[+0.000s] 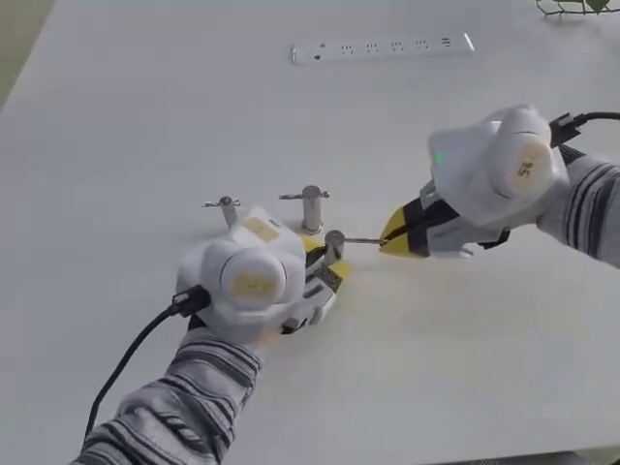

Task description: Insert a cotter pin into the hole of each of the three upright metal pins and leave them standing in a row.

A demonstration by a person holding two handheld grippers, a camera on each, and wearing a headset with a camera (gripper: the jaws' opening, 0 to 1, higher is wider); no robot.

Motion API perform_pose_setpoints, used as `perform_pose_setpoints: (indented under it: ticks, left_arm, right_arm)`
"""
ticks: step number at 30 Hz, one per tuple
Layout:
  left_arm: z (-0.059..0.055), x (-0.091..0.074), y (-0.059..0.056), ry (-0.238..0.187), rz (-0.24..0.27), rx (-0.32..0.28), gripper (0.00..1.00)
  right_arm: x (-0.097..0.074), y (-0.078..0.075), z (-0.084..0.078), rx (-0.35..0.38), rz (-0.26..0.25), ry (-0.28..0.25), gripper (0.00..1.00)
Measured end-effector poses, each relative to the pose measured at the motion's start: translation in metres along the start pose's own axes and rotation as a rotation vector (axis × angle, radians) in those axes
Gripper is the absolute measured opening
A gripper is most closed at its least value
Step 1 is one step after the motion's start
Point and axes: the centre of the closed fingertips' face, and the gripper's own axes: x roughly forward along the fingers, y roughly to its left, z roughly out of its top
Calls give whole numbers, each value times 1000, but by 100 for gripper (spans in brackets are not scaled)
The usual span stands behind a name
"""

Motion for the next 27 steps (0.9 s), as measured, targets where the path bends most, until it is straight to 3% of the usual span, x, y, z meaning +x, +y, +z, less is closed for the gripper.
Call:
perform_pose_setpoints:
  ticks: [13,27]
  left_arm:
    - [-2,4,2,-13,15,-75,11]
    - [-4,5,2,-25,12,-79,10]
  right_arm:
    - [0,-1,4,-22,11,19,0]
    - [-2,1,12,-32,17,31,0]
